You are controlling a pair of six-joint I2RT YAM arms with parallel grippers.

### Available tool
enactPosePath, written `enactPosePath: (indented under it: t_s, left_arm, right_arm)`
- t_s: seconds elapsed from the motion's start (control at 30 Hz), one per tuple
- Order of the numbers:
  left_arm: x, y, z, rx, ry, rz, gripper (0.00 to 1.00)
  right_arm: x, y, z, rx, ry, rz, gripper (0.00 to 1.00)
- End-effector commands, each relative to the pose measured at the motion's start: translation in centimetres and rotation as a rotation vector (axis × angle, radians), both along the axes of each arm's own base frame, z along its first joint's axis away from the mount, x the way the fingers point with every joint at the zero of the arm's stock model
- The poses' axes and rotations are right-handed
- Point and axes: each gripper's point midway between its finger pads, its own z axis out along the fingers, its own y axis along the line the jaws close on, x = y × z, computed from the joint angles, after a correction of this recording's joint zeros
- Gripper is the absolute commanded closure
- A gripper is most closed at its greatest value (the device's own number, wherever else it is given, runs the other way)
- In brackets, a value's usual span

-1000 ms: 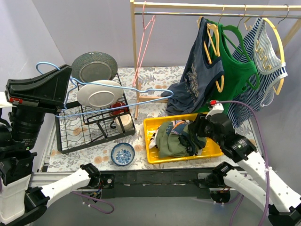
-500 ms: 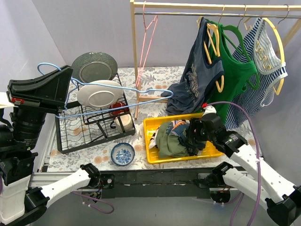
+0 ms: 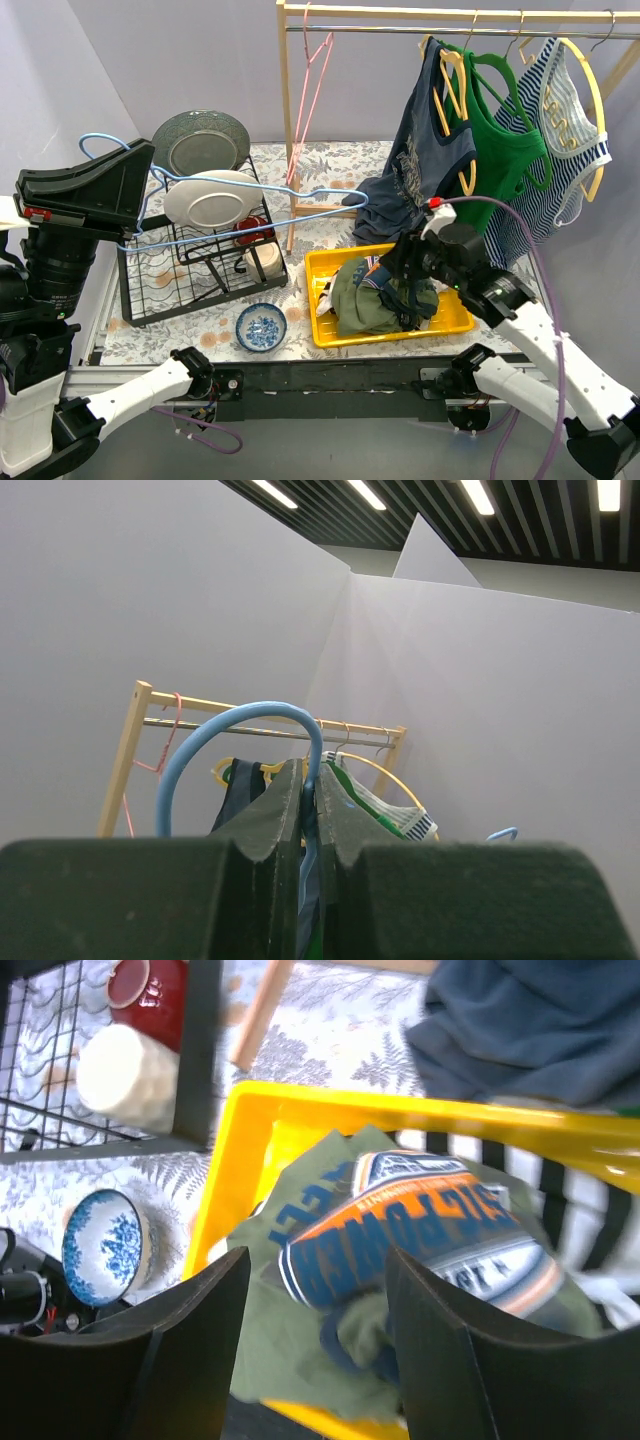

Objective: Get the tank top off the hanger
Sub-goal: Place the tank top in the bin.

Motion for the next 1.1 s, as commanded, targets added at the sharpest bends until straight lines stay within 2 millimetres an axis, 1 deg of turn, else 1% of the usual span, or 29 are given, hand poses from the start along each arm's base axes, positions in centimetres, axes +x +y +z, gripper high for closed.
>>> enactPosePath:
  t_s: [0.0,0.03,0.07,0.1,0.13,0.17,0.2,0.27,0.3,0.37,0.4,0.43,0.47,0.53,0.57,0.63,0.67,0.73,0.77,0.83,0.87,0.93,0.97,1.0,1.03,1.07]
  left_arm:
    - [0.2,-0.1,0.3,-0.001,-0.005,0.001,1.00]
    - [0.2,-0.1,0.3,0.001,-0.004,0.004,1.00]
    - [0.4,-0.3,0.1,0.006,0.002,0.007,1.00]
    - [0.5,-0.3,0.0,0.011,0.006,0.011,1.00]
    - [0.7,-0.4,0.0,0.014,0.010,0.014,1.00]
    - [0.8,-0.4,-0.1,0.017,0.011,0.015,1.00]
    - [0.9,-0.6,-0.1,0.019,0.014,0.015,1.00]
    - [1.1,-0.8,-0.1,0.023,0.015,0.013,1.00]
    - [1.2,-0.9,-0.1,0.023,0.016,0.011,1.00]
    - [1.4,-1.2,-0.4,0.032,0.022,0.008,1.00]
    - [1.5,-1.3,-0.6,0.034,0.026,0.005,1.00]
    - [1.7,-1.5,-0.8,0.038,0.031,0.007,1.00]
    - [1.7,-1.4,-0.9,0.039,0.035,0.007,1.00]
    - [1.9,-1.5,-1.2,0.041,0.041,0.011,1.00]
    - [2.0,-1.4,-1.5,0.044,0.047,0.019,1.00]
    - [2.5,-1.6,-2.0,0.057,0.060,0.032,1.00]
    - [3.1,-1.7,-2.7,0.072,0.079,0.049,1.00]
    - [3.8,-2.0,-3.6,0.093,0.103,0.064,1.00]
    - [4.4,-2.4,-4.6,0.116,0.126,0.073,1.00]
    - [5.3,-3.2,-5.8,0.154,0.156,0.072,1.00]
    - [5.6,-3.6,-6.7,0.191,0.182,0.073,1.00]
    - [6.4,-4.5,-7.8,0.246,0.207,0.070,1.00]
    - [6.6,-4.8,-8.5,0.273,0.224,0.066,1.00]
    - [6.7,-5.1,-8.8,0.289,0.229,0.059,1.00]
    - [6.8,-5.6,-9.1,0.305,0.233,0.046,1.00]
    - [6.9,-5.9,-9.6,0.321,0.243,0.038,1.00]
  right_arm:
    - [0.2,4.4,-4.3,0.092,0.044,0.138,0.37]
    - [-0.3,4.6,-5.9,0.082,0.072,0.148,0.38]
    - [-1.2,4.5,-8.7,0.040,0.113,0.148,0.39]
    - [-1.5,4.5,-10.4,0.019,0.143,0.136,0.39]
    - [-2.1,4.5,-11.6,-0.004,0.162,0.138,0.40]
    - [-2.1,4.0,-12.7,-0.029,0.167,0.111,0.41]
    - [-2.6,3.5,-14.3,-0.055,0.197,0.106,0.42]
    - [-2.4,3.0,-14.6,-0.079,0.190,0.086,0.42]
    - [-1.9,3.2,-13.5,-0.076,0.165,0.083,0.42]
    - [-1.3,2.9,-11.9,-0.098,0.128,0.081,0.42]
    - [-1.1,3.0,-10.6,-0.086,0.098,0.081,0.41]
    - [-0.4,3.4,-8.3,-0.069,0.049,0.087,0.40]
    - [-0.5,3.1,-7.6,-0.079,0.044,0.088,0.38]
    - [-0.3,3.3,-4.2,-0.046,-0.012,0.096,0.36]
    - [-0.6,3.0,-3.3,-0.046,-0.026,0.107,0.33]
    - [-1.0,3.0,-1.6,-0.034,-0.048,0.130,0.30]
    - [-1.5,3.0,0.4,-0.021,-0.082,0.165,0.29]
    - [-2.0,3.1,2.6,-0.005,-0.125,0.202,0.27]
    - [-2.7,3.2,5.4,0.028,-0.181,0.247,0.25]
    - [-4.3,3.4,8.9,0.084,-0.251,0.328,0.25]
    - [-6.0,3.5,12.6,0.153,-0.323,0.397,0.24]
    - [-7.7,3.5,15.3,0.178,-0.394,0.486,0.22]
    - [-9.1,4.0,16.5,0.201,-0.408,0.574,0.21]
    - [-10.2,3.9,18.6,0.214,-0.459,0.626,0.20]
    - [-11.0,4.0,19.0,0.215,-0.460,0.675,0.19]
    - [-12.0,4.5,19.4,0.232,-0.452,0.747,0.18]
